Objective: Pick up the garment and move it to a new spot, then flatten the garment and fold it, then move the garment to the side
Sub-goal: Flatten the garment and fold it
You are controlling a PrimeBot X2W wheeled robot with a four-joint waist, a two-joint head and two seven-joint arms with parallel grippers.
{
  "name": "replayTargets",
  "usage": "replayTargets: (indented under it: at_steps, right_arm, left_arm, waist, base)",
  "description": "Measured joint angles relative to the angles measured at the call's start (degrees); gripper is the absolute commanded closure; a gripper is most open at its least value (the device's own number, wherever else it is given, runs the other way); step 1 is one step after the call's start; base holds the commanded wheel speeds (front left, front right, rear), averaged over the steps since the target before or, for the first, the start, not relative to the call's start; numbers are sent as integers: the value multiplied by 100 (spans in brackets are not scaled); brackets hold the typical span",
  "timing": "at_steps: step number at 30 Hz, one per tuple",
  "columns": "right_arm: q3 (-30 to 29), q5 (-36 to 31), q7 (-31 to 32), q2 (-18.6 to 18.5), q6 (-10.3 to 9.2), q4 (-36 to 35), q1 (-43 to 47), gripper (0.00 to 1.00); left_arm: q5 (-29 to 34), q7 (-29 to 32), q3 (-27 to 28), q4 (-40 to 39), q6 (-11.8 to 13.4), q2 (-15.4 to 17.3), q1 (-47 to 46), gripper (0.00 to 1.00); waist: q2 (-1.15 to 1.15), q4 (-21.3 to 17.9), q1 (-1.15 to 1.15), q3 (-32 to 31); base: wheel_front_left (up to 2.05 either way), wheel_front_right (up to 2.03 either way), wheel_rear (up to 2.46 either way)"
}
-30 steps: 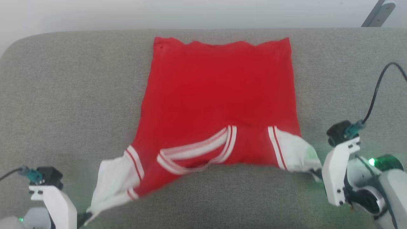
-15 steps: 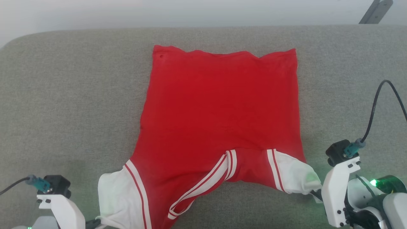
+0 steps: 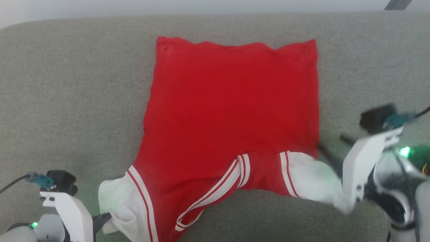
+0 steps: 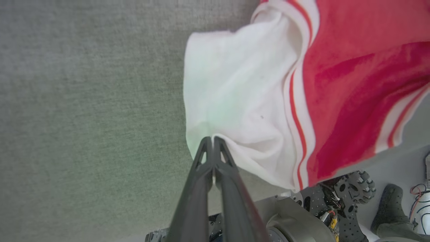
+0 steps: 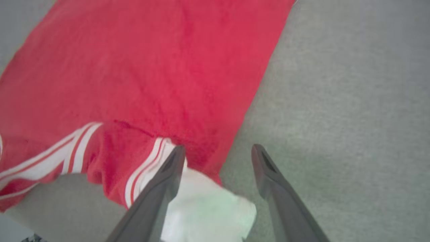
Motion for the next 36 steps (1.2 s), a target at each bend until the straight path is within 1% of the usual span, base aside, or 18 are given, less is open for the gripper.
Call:
replayTargets:
  at_steps: [3,5,7,9,13,17,22,23,26,29,33,34,35,36]
  right_arm:
    - [-153,-259,-248,218,0,65,-388,0]
    - [-307,-411,-423,403,-1,289,-700,0]
    - [-393,-637,-619,477,0,567,-1042,0]
    - [-578,-767,-798,620,-1,914,-1424,0]
    - [-882,-1078,-1031,726,0,1775,-2165,0]
    - [-1215,-1386,-1100,760,0,2650,-2930,0]
    - [-1816,-1930,-1096,747,0,3707,-3832,0]
    - [-2054,-2172,-1058,746,0,4075,-4144,0]
    - [-2427,-2554,-824,747,0,4565,-4518,0]
    - [-2933,-2771,-397,765,0,4970,-4903,0]
    - [-3387,-3192,190,756,0,5279,-5235,0]
    - [-3389,-3300,283,754,0,5311,-5282,55]
    - [-3367,-3381,332,757,0,5328,-5297,100]
    - [-3367,-3381,332,757,0,5328,-5297,100]
  left_arm:
    - [37,-35,33,24,-64,-40,-87,100]
    - [43,-36,48,43,-90,-56,-124,100]
    - [90,-36,54,59,-142,-93,-184,100]
    - [102,-37,79,77,-190,-125,-238,100]
    - [186,-34,102,135,-327,-212,-406,100]
    - [261,7,118,232,-503,-315,-593,100]
    - [446,60,116,390,-750,-521,-856,100]
    - [485,67,116,469,-849,-614,-950,100]
    - [515,74,116,577,-982,-755,-1069,100]
    - [545,90,112,711,-1125,-888,-1172,100]
    - [532,92,113,889,-1254,-1053,-1252,100]
    - [526,90,116,927,-1274,-1084,-1256,100]
    - [526,89,115,961,-1287,-1113,-1265,100]
    - [526,89,115,961,-1287,-1113,-1265,100]
  waist:
    - [0,19,0,114]
    - [0,36,0,194]
    - [0,63,0,281]
    - [0,104,0,370]
    - [0,232,0,559]
    - [0,409,0,758]
    - [0,678,0,1014]
    - [0,789,0,1113]
    - [0,956,0,1238]
    - [0,1111,0,1336]
    - [0,1265,0,1423]
    - [0,1289,0,1436]
    - [0,1304,0,1444]
    - [0,1304,0,1444]
  base:
    - [0,0,0]
    - [0,0,0]
    - [0,0,0]
    - [0,0,0]
    - [0,0,0]
    - [0,0,0]
    - [0,0,0]
    - [0,0,0]
    - [0,0,0]
    - [0,0,0]
    - [0,0,0]
    - [0,0,0]
    - [0,0,0]
    - [0,0,0]
